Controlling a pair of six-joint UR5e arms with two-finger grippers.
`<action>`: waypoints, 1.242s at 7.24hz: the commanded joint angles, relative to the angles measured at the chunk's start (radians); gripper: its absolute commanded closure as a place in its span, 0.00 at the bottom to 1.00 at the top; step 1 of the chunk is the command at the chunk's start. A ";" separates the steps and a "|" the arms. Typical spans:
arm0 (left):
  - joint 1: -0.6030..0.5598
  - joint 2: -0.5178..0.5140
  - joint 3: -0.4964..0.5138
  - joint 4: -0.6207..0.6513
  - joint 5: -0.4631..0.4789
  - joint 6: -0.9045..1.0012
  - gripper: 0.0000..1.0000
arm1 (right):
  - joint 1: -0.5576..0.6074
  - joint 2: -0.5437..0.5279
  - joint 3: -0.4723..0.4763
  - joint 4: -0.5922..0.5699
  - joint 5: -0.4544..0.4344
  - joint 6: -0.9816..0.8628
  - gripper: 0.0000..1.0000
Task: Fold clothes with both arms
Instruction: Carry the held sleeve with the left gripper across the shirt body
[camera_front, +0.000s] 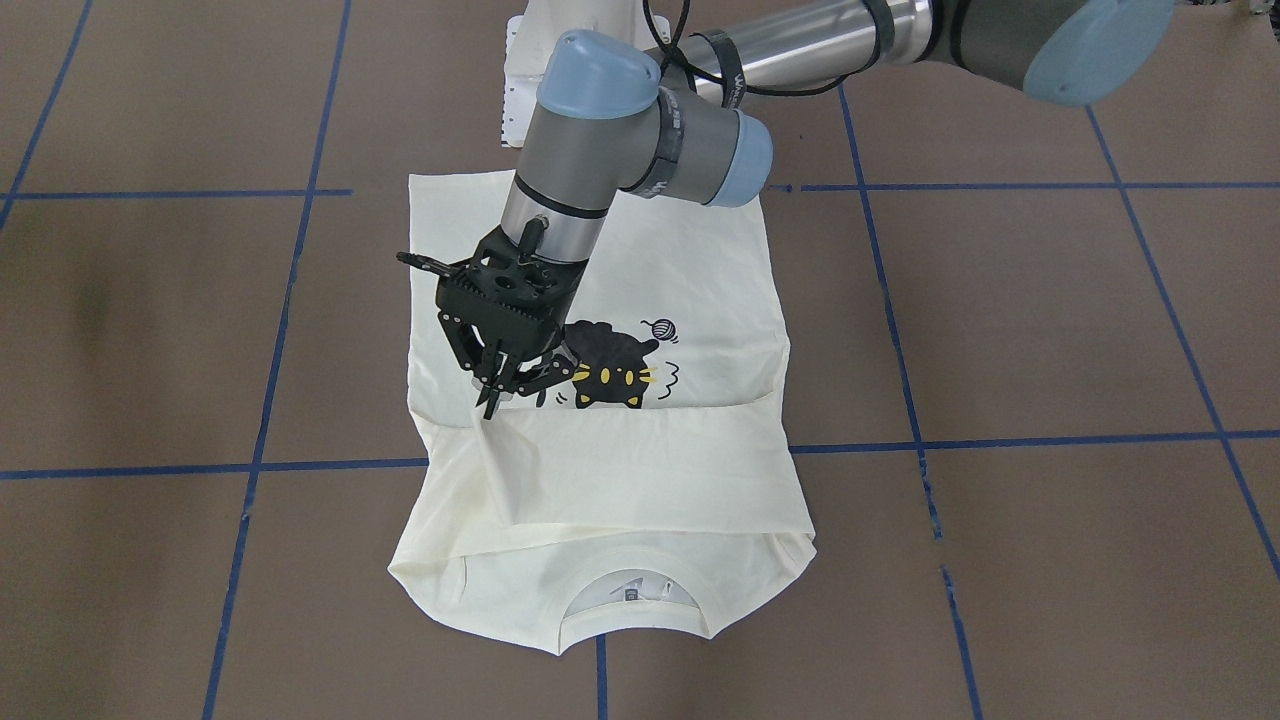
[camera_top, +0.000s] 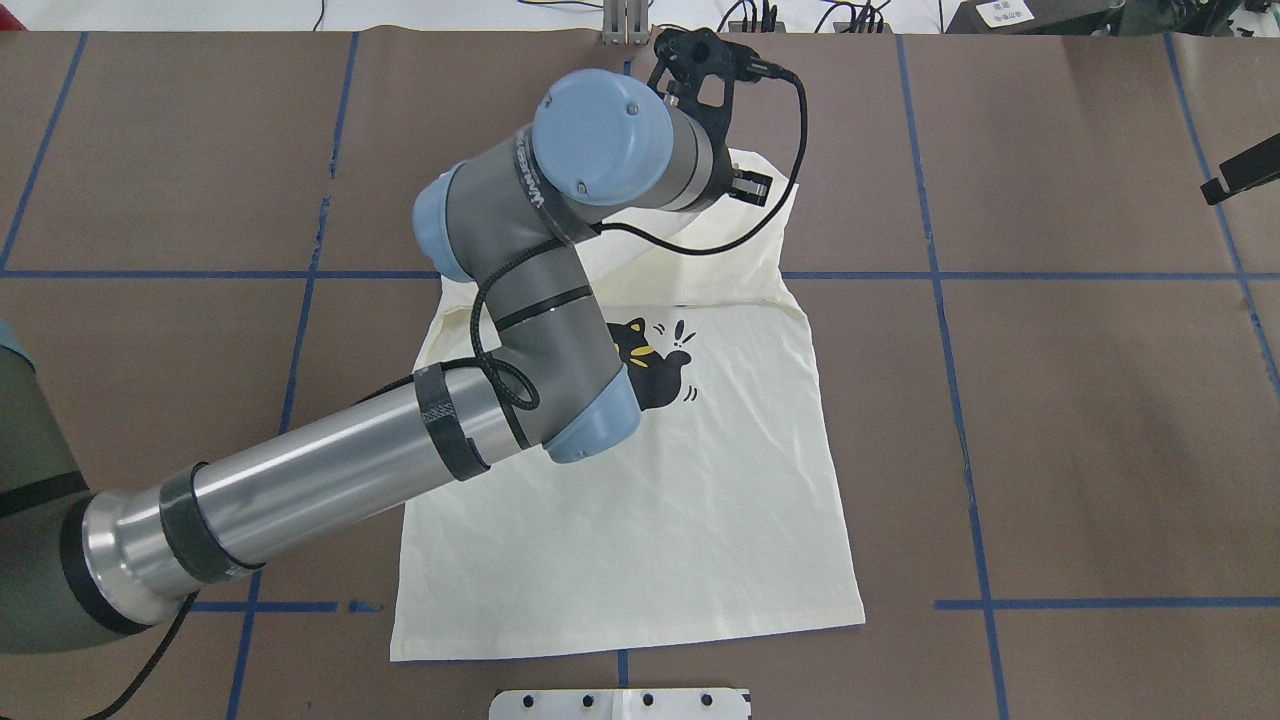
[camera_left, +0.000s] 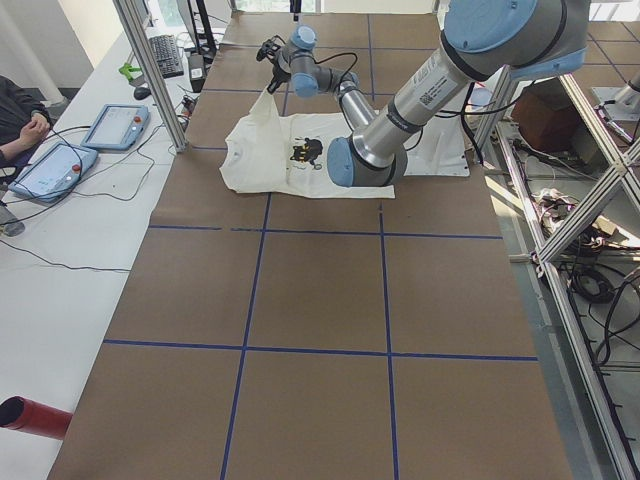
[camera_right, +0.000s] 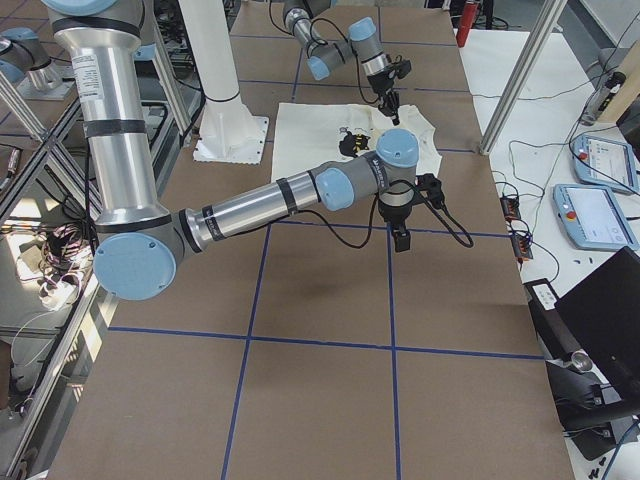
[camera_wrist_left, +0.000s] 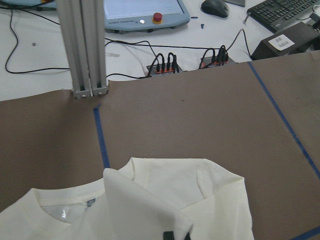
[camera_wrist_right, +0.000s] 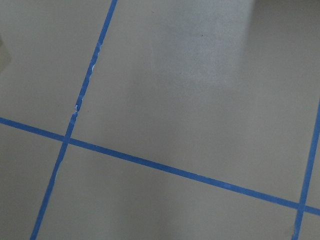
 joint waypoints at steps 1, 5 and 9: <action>0.040 0.000 0.084 -0.129 0.033 0.062 0.96 | 0.000 0.002 -0.001 0.000 0.000 0.000 0.00; 0.044 0.011 0.063 -0.167 -0.004 -0.080 0.00 | -0.001 0.005 -0.001 0.002 0.003 0.002 0.00; -0.076 0.152 -0.215 0.290 -0.163 0.042 0.00 | -0.107 0.122 0.003 0.025 -0.023 0.190 0.00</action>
